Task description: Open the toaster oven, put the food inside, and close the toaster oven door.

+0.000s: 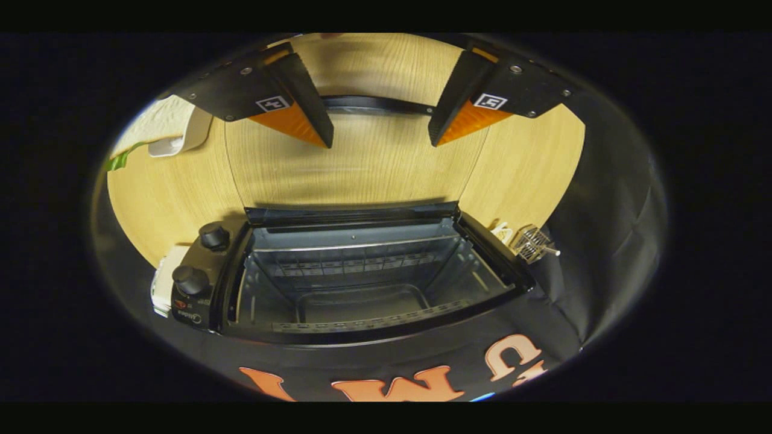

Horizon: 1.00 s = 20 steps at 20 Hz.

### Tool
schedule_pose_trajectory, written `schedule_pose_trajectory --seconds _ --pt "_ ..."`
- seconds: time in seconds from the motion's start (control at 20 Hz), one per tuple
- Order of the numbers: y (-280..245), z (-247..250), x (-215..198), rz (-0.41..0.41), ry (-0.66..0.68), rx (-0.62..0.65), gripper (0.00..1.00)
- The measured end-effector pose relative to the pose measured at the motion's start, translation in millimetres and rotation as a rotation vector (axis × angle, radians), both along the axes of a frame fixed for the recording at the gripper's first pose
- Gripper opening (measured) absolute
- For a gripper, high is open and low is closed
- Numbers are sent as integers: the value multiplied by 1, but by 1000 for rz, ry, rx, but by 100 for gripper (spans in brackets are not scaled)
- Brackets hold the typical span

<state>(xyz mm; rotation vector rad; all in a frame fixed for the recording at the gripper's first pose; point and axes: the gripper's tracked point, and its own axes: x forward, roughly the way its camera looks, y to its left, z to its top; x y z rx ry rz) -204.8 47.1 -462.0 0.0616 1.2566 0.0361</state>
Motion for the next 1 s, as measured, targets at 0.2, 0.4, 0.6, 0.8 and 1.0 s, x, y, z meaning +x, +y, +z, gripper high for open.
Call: schedule_pose_trajectory --seconds 0.2,0.4,0.6,0.8,1.0 --pt "0 5 -3 -13 14 38 94" --pt "-3 25 -13 -65 54 103 99" --pt "-17 59 -11 -15 3 70 99" --pt "-36 101 2 0 -57 45 99" --pt "-89 133 11 -65 -122 -17 99"
